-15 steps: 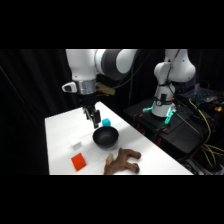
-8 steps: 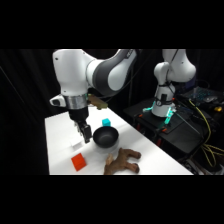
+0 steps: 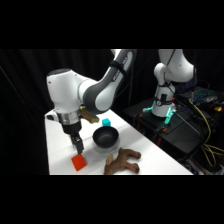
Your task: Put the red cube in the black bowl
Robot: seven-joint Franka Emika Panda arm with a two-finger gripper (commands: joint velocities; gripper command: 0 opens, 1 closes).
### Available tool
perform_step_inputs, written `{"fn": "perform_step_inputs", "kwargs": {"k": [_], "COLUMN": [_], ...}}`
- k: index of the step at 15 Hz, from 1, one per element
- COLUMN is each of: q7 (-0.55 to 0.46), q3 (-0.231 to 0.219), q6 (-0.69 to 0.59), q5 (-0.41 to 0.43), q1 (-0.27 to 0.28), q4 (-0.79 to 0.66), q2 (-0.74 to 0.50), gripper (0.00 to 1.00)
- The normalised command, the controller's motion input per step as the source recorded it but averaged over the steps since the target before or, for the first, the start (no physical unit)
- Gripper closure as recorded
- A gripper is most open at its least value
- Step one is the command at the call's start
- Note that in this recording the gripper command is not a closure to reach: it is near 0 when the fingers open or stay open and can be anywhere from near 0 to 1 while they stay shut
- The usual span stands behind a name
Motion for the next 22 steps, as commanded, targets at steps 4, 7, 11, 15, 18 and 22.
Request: {"fn": "perform_step_inputs", "kwargs": {"k": [4,7,11,15,18,22], "q7": [-0.02,-0.05,-0.09,-0.12,-0.09,0.01], "q3": [0.066,0.067,0.102,0.120,0.078,0.002], "q6": [0.07,0.03,0.01,-0.06,-0.04,-0.04], "q5": [0.076,0.096,0.136,0.140,0.095,0.029], "q1": [-0.031,-0.060,-0.101,-0.122,-0.080,-0.004], "q4": [0.35,0.35,0.37,0.38,0.22,-0.05], "q2": [0.30,0.27,0.31,0.27,0.10,-0.17], "gripper": [0.00,0.00,0.00,0.00,1.00,1.00]}}
